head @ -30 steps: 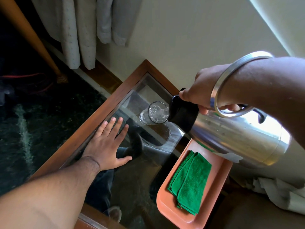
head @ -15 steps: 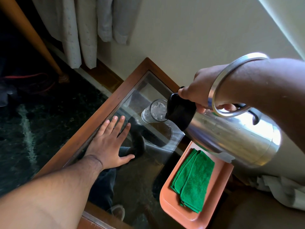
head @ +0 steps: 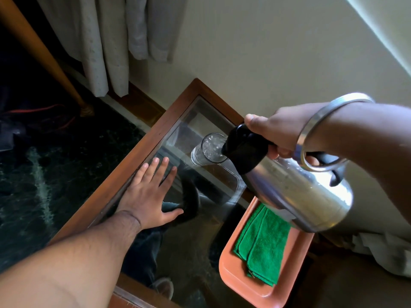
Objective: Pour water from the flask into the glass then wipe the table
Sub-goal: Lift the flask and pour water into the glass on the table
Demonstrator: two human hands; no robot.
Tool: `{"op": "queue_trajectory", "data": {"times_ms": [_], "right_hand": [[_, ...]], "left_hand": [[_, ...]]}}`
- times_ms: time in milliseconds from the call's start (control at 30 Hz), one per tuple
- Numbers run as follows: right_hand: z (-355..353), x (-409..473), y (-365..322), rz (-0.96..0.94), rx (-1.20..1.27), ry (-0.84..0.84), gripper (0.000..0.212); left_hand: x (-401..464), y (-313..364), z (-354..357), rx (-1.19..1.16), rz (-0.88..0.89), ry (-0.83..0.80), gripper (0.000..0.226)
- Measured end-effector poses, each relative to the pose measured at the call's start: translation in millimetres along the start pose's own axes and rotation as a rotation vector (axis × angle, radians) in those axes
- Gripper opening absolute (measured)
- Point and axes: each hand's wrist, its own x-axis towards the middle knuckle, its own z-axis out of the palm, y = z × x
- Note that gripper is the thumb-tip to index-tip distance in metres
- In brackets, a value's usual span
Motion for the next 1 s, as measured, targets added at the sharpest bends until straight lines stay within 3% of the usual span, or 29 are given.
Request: {"op": "queue_trajectory", "data": {"times_ms": [100,267,400,533,633,700,767,900,1000], "right_hand": [[10,-12,14,-0.023,0.072,0.033,0.081],[47,-24,39,-0.025,0.427,0.097,0.091],[94,-48,49,0.049,0.739,0.172,0.099],[164,-99,44,0.130,1.147,0.200,0.089],[215,-144,38,0.286,1.503,0.284,0.085],[240,-153,27,0.275,1.743,0.391,0.071],[260,-160,21,0.288,1.915,0.510,0.062],[309,-179,3,0.282,1.987,0.628,0.061],[335,-179,-10,0.292,2.007,0.686,0.056]], "left_hand": [[0,0,2,0.002,0.008,0.022,0.121],[0,1,4,0.043,-0.024,-0.028,0.118],[4,7,-10,0.051,-0.070,-0.157,0.114],[13,14,-69,0.091,-0.063,-0.320,0.103],[30,29,-131,0.069,0.032,-0.240,0.109],[57,25,-162,-0.090,0.036,-0.106,0.120],[83,33,-186,-0.193,0.067,-0.104,0.124],[103,56,-205,-0.135,0.149,-0.263,0.119],[105,61,-200,-0.069,0.158,-0.295,0.108]]}}
